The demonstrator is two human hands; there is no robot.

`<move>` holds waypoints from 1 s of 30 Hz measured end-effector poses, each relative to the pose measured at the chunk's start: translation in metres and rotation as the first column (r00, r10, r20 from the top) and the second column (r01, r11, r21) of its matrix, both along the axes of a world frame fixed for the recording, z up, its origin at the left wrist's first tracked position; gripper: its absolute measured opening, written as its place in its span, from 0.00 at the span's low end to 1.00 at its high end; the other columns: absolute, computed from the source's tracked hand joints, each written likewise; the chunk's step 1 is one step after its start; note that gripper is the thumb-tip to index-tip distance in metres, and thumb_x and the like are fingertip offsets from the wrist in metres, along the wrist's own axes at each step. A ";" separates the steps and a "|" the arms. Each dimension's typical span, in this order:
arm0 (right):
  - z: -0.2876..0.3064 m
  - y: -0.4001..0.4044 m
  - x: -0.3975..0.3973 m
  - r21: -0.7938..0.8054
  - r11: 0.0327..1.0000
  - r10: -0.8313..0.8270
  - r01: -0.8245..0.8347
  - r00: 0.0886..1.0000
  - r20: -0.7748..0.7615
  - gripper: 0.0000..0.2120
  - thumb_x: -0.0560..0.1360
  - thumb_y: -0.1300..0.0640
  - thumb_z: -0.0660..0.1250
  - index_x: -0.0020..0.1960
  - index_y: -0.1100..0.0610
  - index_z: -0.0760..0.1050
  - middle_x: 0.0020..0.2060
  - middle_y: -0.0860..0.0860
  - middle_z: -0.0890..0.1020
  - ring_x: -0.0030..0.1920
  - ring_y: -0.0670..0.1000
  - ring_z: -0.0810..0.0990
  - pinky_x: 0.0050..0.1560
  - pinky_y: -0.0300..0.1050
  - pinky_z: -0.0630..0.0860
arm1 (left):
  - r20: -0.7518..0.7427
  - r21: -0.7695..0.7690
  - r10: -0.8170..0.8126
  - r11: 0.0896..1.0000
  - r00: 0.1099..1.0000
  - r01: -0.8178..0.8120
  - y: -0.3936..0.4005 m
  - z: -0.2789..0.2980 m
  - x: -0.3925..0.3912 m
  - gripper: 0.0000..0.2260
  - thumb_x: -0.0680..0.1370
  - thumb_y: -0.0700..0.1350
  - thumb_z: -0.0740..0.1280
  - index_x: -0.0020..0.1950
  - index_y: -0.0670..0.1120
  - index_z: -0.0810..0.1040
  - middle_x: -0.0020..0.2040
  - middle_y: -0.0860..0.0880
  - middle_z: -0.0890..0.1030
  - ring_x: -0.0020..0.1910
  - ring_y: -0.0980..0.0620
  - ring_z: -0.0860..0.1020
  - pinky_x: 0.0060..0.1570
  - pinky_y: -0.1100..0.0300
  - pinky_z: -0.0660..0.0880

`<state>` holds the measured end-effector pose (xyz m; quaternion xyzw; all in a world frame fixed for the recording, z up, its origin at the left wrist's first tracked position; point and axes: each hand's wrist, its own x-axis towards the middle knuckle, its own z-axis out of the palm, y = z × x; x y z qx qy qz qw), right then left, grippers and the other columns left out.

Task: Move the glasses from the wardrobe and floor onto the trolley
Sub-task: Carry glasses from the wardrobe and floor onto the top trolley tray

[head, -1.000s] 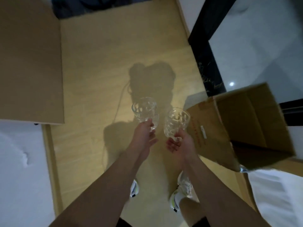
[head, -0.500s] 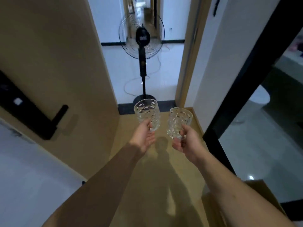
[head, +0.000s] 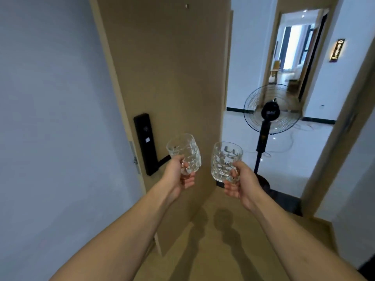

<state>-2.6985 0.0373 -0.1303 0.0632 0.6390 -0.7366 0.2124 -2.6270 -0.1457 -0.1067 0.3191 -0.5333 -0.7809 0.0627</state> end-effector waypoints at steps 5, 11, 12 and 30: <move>-0.005 -0.038 0.024 0.012 0.970 0.244 -0.243 0.967 -0.069 0.16 0.80 0.45 0.62 0.42 0.57 0.71 0.38 0.57 0.78 0.37 0.54 0.78 0.38 0.50 0.82 | -0.009 0.014 0.230 0.973 0.973 -0.230 -0.016 -0.005 0.073 0.17 0.82 0.54 0.59 0.35 0.48 0.68 0.49 0.39 0.77 0.43 0.45 0.74 0.43 0.55 0.75; -0.022 -0.092 0.100 0.002 0.842 0.540 -0.540 0.841 -0.017 0.18 0.80 0.45 0.62 0.35 0.53 0.68 0.33 0.56 0.77 0.33 0.54 0.76 0.37 0.49 0.80 | 0.056 0.032 0.542 0.838 0.838 -0.545 -0.029 -0.020 0.194 0.17 0.81 0.53 0.59 0.35 0.47 0.69 0.43 0.37 0.78 0.39 0.44 0.74 0.41 0.54 0.75; -0.023 -0.100 0.117 -0.002 0.816 0.579 -0.579 0.816 -0.008 0.18 0.79 0.45 0.62 0.34 0.53 0.68 0.32 0.56 0.77 0.32 0.53 0.76 0.36 0.48 0.79 | 0.048 0.040 0.593 0.803 0.804 -0.595 -0.030 -0.022 0.216 0.16 0.81 0.53 0.60 0.36 0.47 0.69 0.41 0.38 0.78 0.37 0.44 0.73 0.39 0.54 0.74; -0.020 -0.160 0.540 -0.011 0.335 0.942 -0.942 0.335 0.005 0.18 0.76 0.47 0.64 0.30 0.53 0.66 0.29 0.57 0.74 0.27 0.54 0.73 0.31 0.44 0.78 | 0.012 -0.061 0.943 0.334 0.334 -0.941 0.028 -0.013 0.679 0.15 0.81 0.53 0.61 0.38 0.47 0.72 0.37 0.40 0.79 0.35 0.45 0.76 0.41 0.55 0.80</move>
